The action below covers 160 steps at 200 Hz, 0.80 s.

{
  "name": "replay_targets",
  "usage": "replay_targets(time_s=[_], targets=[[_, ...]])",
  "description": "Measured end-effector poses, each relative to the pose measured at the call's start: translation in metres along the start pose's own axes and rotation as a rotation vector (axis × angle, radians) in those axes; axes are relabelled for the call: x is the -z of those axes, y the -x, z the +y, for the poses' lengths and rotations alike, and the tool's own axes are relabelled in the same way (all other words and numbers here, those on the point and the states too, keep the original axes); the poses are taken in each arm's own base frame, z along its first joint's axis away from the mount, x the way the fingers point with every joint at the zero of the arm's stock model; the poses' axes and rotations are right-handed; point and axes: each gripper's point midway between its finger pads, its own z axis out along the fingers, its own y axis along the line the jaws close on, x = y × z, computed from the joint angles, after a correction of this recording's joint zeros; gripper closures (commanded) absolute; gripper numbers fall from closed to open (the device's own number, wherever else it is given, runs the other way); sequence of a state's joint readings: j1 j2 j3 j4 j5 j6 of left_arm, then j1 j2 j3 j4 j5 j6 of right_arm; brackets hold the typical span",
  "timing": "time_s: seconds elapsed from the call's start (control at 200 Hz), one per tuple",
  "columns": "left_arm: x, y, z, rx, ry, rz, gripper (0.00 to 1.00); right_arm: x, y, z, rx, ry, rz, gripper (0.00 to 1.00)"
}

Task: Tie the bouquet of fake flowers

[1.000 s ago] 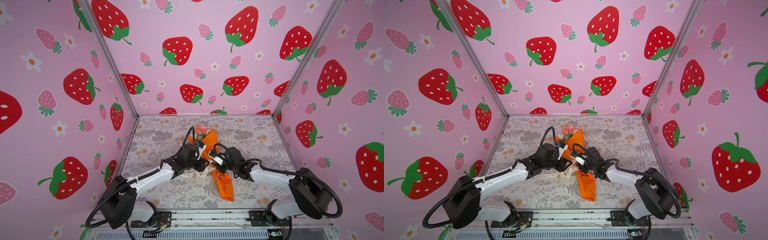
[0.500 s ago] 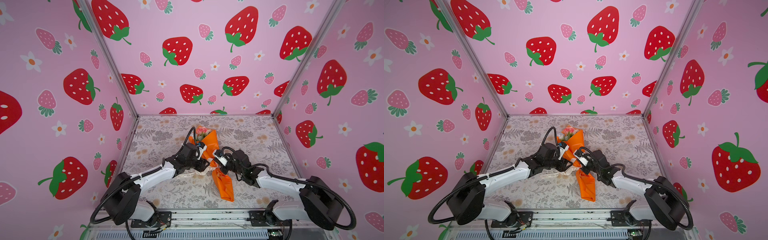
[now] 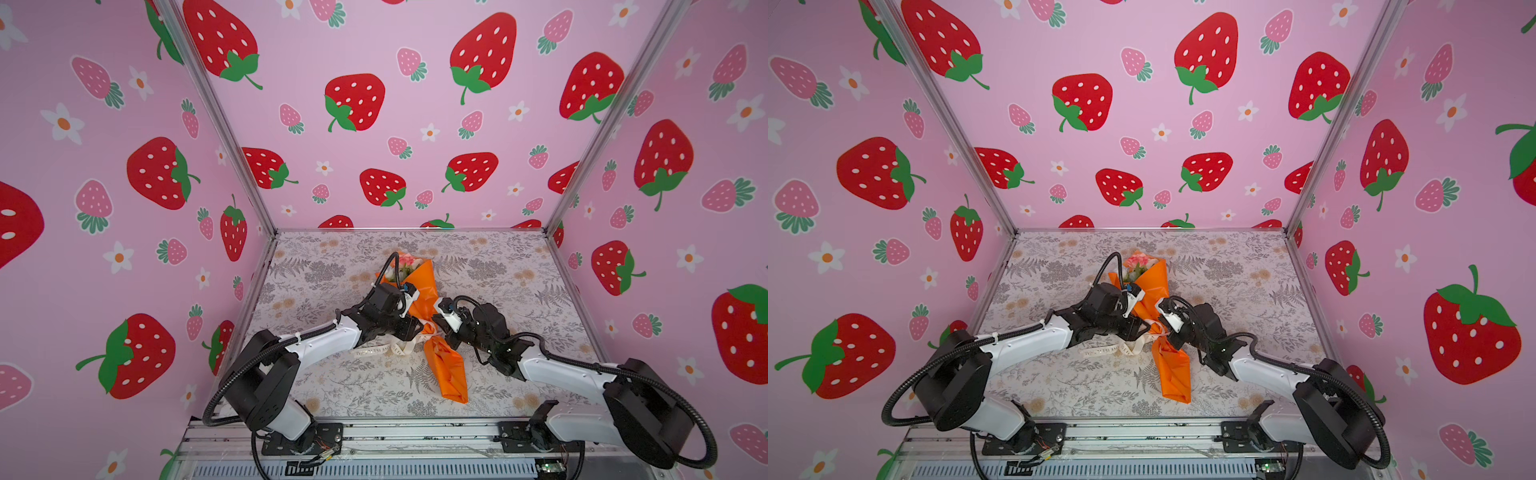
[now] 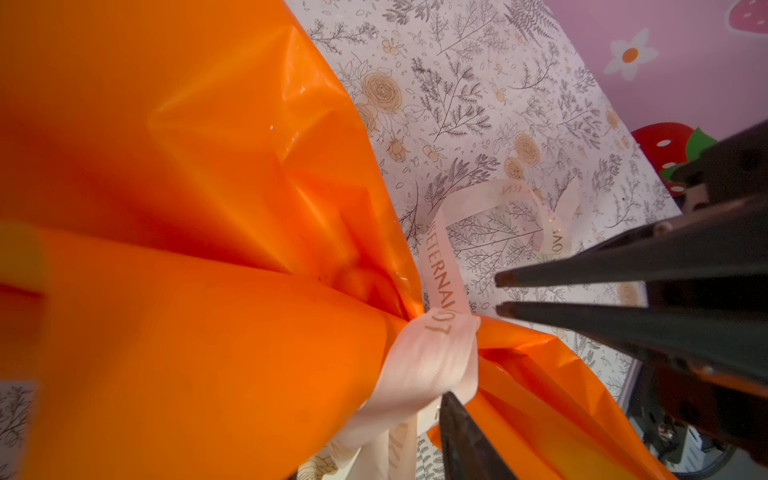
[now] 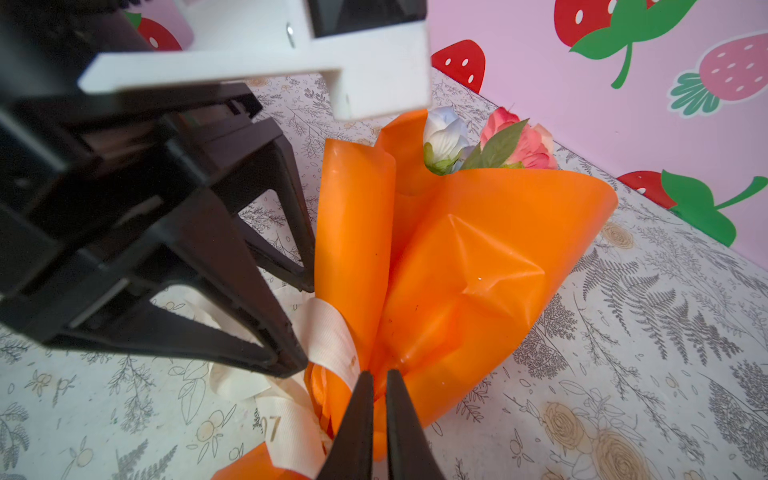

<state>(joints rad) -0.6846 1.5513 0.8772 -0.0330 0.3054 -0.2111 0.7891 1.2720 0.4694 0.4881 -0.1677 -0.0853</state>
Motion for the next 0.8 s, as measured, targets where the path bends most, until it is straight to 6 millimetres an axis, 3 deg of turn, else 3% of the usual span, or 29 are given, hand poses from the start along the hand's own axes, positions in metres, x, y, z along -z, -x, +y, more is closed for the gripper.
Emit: replay_targets(time_s=[0.13, 0.33, 0.49, 0.595, 0.8], targets=[[-0.007, 0.001, 0.002, -0.008, 0.000, 0.016, 0.54, 0.002, -0.011, -0.008, -0.048, -0.021, 0.043, 0.82], [-0.007, 0.000, 0.000, -0.029, -0.004, 0.036, 0.80, 0.011, -0.015, -0.022, -0.126, -0.064, 0.060, 0.80], [-0.001, 0.004, -0.003, -0.048, -0.004, 0.032, 0.88, 0.014, -0.022, -0.021, -0.172, -0.064, 0.091, 0.75], [0.005, 0.008, -0.005, -0.051, -0.005, 0.030, 0.89, 0.017, -0.040, -0.026, -0.248, -0.083, 0.158, 0.69], [0.017, 0.019, -0.010, -0.069, 0.001, 0.030, 0.89, 0.027, -0.092, -0.062, -0.493, -0.209, 0.387, 0.60]])
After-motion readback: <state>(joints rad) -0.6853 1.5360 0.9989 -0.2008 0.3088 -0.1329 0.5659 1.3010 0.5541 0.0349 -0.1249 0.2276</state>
